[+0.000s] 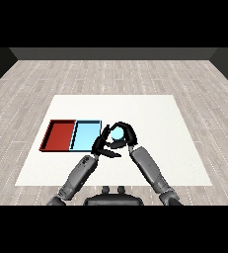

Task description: Pick the blue can and put it in the blue box

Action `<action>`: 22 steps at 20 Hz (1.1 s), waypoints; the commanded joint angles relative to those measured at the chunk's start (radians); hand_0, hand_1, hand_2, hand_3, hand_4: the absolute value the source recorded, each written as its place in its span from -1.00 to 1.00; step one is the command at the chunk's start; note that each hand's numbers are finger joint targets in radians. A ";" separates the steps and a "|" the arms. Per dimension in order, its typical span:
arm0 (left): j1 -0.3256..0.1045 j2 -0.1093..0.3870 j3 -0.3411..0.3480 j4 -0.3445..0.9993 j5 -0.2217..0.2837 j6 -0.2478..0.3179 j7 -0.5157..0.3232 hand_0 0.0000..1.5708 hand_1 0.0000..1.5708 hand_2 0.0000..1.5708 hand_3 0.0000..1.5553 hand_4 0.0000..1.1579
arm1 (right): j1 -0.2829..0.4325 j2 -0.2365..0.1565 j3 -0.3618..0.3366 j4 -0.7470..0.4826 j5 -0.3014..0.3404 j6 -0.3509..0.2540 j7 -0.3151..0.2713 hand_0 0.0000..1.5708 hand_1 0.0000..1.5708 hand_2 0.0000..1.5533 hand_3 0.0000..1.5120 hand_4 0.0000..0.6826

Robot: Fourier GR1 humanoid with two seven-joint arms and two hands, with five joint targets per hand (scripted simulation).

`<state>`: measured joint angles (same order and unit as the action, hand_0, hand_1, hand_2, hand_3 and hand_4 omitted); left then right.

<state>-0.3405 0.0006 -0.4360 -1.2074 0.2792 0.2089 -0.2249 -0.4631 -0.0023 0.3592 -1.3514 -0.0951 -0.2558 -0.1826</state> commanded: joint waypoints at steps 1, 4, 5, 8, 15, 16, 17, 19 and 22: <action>0.012 -0.001 -0.040 -0.019 0.006 0.029 0.003 -1.00 -1.00 -1.00 -1.00 -1.00 | -0.065 0.002 0.058 0.092 -0.083 -0.053 -0.046 0.86 0.86 0.90 0.88 0.80; -0.016 -0.001 -0.043 -0.034 0.008 0.046 0.023 -1.00 -1.00 -1.00 -1.00 -1.00 | -0.043 0.002 0.086 0.040 -0.080 -0.069 -0.026 0.88 0.88 0.89 0.87 0.75; 0.003 -0.001 0.024 -0.057 -0.032 -0.014 0.060 -1.00 -1.00 -1.00 -1.00 -1.00 | -0.036 0.002 0.040 0.009 -0.033 -0.013 0.017 0.88 0.88 0.89 0.87 0.74; -0.127 -0.001 0.028 0.177 0.057 -0.018 -0.070 -1.00 -1.00 -1.00 -1.00 -1.00 | 0.008 0.001 0.034 0.035 -0.039 0.002 -0.032 0.86 0.86 0.88 0.87 0.70; -0.054 -0.001 -0.073 -0.053 0.027 0.095 0.041 -1.00 -1.00 -1.00 -1.00 -1.00 | -0.071 0.002 0.047 0.037 -0.043 -0.009 0.000 0.88 0.88 0.88 0.84 0.59; -0.142 -0.001 -0.028 0.130 0.046 0.066 -0.035 -1.00 -1.00 -1.00 -1.00 -1.00 | -0.067 0.002 0.076 0.078 -0.056 -0.047 -0.041 0.88 0.88 0.88 0.85 0.58; -0.145 -0.001 -0.067 0.167 0.051 0.088 -0.064 -1.00 -1.00 -1.00 -1.00 -1.00 | -0.055 0.002 0.126 0.085 -0.112 -0.064 -0.086 0.87 0.87 0.88 0.85 0.55; -0.112 -0.001 -0.150 0.129 0.080 0.181 -0.067 -1.00 -1.00 -1.00 -1.00 -0.70 | -0.036 0.002 0.115 0.071 -0.111 -0.042 -0.082 0.91 0.91 0.89 0.86 0.56; -0.199 0.000 -0.074 0.168 0.046 0.186 0.048 -1.00 -1.00 -1.00 -1.00 -1.00 | -0.045 0.002 0.171 0.032 -0.133 -0.102 -0.044 0.91 0.91 0.89 0.86 0.66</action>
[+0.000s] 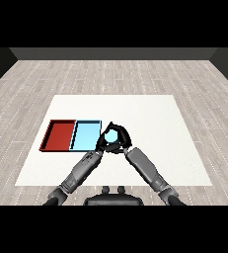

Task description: Pick the blue can and put it in the blue box

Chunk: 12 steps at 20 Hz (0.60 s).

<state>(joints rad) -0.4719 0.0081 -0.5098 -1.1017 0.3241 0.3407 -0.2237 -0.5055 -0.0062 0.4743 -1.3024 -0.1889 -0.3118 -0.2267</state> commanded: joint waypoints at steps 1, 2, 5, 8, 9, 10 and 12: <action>0.059 0.011 -0.074 -0.132 -0.101 0.119 0.141 -1.00 -1.00 -1.00 -1.00 -1.00 | -0.035 0.006 0.060 -0.021 -0.050 -0.055 0.036 0.90 0.90 0.88 0.86 0.67; -0.012 0.001 -0.020 -0.017 -0.100 0.060 0.100 -1.00 -1.00 -1.00 -1.00 -1.00 | 0.019 0.006 0.098 -0.055 -0.050 -0.056 0.002 0.89 0.89 0.88 0.86 0.68; -0.072 -0.007 -0.071 0.051 -0.115 0.113 0.071 -1.00 -1.00 -1.00 -1.00 -1.00 | 0.049 0.005 0.018 -0.048 -0.001 -0.004 -0.002 0.88 0.88 0.88 0.85 0.66; -0.087 -0.007 -0.030 0.033 -0.092 0.141 0.024 -1.00 -1.00 -0.62 -1.00 -0.08 | -0.058 0.005 0.049 0.016 -0.065 -0.047 0.016 0.89 0.89 0.88 0.85 0.63; -0.022 -0.006 -0.027 0.018 0.002 0.140 0.024 0.14 0.14 0.23 0.10 0.12 | -0.019 0.005 0.045 -0.030 -0.040 -0.037 0.021 0.89 0.89 0.88 0.86 0.64; -0.057 -0.006 -0.018 0.085 -0.021 0.132 -0.002 0.42 0.42 0.40 0.08 0.20 | -0.018 0.005 0.072 -0.016 -0.080 -0.046 -0.006 0.88 0.88 0.87 0.85 0.67; -0.037 -0.007 -0.123 0.051 0.002 0.198 -0.011 -0.01 -0.01 0.01 -0.74 0.11 | 0.010 0.005 0.079 -0.015 -0.073 -0.026 -0.027 0.89 0.89 0.88 0.86 0.72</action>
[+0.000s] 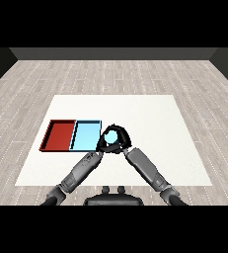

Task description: Pick the blue can and put it in the blue box

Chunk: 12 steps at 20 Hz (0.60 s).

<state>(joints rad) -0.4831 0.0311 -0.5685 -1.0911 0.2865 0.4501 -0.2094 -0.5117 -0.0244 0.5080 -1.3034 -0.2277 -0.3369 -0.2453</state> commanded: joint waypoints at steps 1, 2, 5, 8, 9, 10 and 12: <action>-0.041 -0.022 0.035 -0.008 -0.057 0.015 0.069 0.00 0.00 0.08 -0.25 0.12 | -0.069 0.023 0.019 0.001 -0.047 -0.038 0.060 0.89 0.89 0.88 0.86 0.73; -0.053 -0.029 -0.035 -0.017 -0.025 0.067 0.052 0.08 0.08 0.12 -0.29 0.14 | 0.053 -0.018 -0.006 -0.138 -0.006 0.031 0.080 0.89 0.89 0.87 0.85 0.73; -0.095 -0.030 0.040 0.086 0.059 0.031 0.002 -0.11 -0.11 -0.05 -0.56 0.12 | 0.029 0.023 -0.026 -0.021 -0.005 0.058 0.012 0.87 0.87 0.87 0.86 0.71; -0.027 -0.030 -0.033 -0.012 0.103 0.126 -0.010 0.83 0.83 0.72 0.34 0.08 | 0.052 0.023 -0.014 -0.049 0.035 0.021 0.015 0.86 0.86 0.87 0.86 0.69; 0.005 -0.030 0.052 -0.012 0.090 0.067 -0.053 1.00 1.00 0.90 0.62 0.10 | -0.006 0.023 -0.003 0.006 -0.058 0.014 0.004 0.86 0.86 0.87 0.86 0.61; 0.020 -0.030 0.028 -0.012 0.106 0.062 -0.133 1.00 1.00 0.99 0.84 0.11 | -0.004 0.023 0.011 -0.031 -0.084 0.004 0.044 0.83 0.83 0.85 0.84 0.52; -0.022 -0.030 -0.002 0.024 0.141 0.130 -0.175 1.00 1.00 1.00 0.89 0.21 | 0.017 0.023 -0.026 -0.026 -0.043 0.024 0.055 0.50 0.50 0.61 0.48 0.19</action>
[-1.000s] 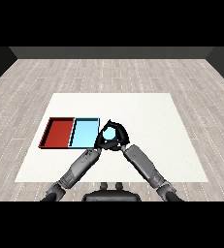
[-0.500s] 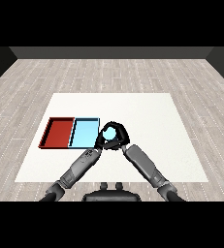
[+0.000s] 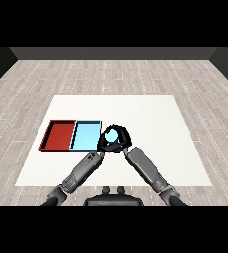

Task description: Pick the blue can and put it in the blue box

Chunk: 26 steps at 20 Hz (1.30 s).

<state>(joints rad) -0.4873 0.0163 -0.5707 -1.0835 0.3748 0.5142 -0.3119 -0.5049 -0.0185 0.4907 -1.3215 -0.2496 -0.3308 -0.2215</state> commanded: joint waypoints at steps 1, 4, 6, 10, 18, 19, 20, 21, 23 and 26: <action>-0.023 -0.015 -0.004 0.020 0.043 0.084 -0.112 1.00 1.00 0.98 0.85 0.53 | -0.017 0.005 -0.022 -0.048 0.011 0.001 0.095 0.06 0.06 0.17 -0.22 -0.58; -0.035 -0.016 0.035 0.030 0.038 0.057 -0.127 1.00 1.00 0.98 0.89 0.80 | 0.033 0.018 -0.028 -0.045 0.049 0.024 0.077 -1.00 -1.00 -1.00 -1.00 -1.00; -0.039 -0.016 0.034 0.038 0.045 0.057 -0.134 1.00 1.00 0.98 0.89 0.80 | 0.038 0.018 -0.030 -0.051 0.053 0.028 0.080 -1.00 -1.00 -1.00 -1.00 -1.00; -0.011 -0.016 0.081 0.048 0.046 -0.021 -0.201 1.00 1.00 0.97 0.88 0.92 | 0.023 0.018 -0.035 -0.039 0.055 -0.013 0.065 -1.00 -1.00 -1.00 -1.00 -1.00; -0.053 -0.016 0.109 0.081 -0.042 0.031 -0.156 1.00 1.00 1.00 0.90 0.97 | 0.088 -0.006 -0.138 -0.180 0.011 0.057 0.088 -1.00 -1.00 -1.00 -1.00 -1.00; -0.052 -0.016 0.113 0.099 -0.047 0.032 -0.198 1.00 1.00 1.00 0.90 0.97 | 0.127 -0.036 -0.138 -0.252 0.011 0.060 0.107 -1.00 -1.00 -1.00 -1.00 -1.00; -0.012 -0.016 0.115 0.091 -0.064 0.012 -0.209 1.00 1.00 1.00 0.91 0.98 | 0.096 -0.009 -0.174 -0.119 0.025 0.114 0.003 -1.00 -1.00 -1.00 -1.00 -1.00; 0.005 -0.016 0.135 0.114 -0.071 0.013 -0.237 1.00 1.00 1.00 0.91 0.98 | 0.128 -0.031 -0.159 -0.225 0.001 0.121 0.064 -1.00 -1.00 -1.00 -1.00 -1.00; -0.001 -0.004 0.138 0.111 -0.107 0.041 -0.221 1.00 1.00 1.00 0.90 0.96 | 0.160 -0.046 -0.202 -0.197 -0.035 0.178 -0.004 -1.00 -1.00 -1.00 -1.00 -1.00; -0.014 0.057 0.178 0.086 -0.102 0.023 -0.189 1.00 1.00 1.00 0.89 0.95 | 0.228 -0.102 -0.215 -0.341 -0.015 0.161 0.056 -1.00 -1.00 -1.00 -1.00 -1.00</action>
<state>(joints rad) -0.5095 0.0253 -0.4344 -0.9770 0.2947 0.5465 -0.5060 -0.3318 -0.0809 0.3079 -1.5708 -0.2611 -0.1884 -0.1795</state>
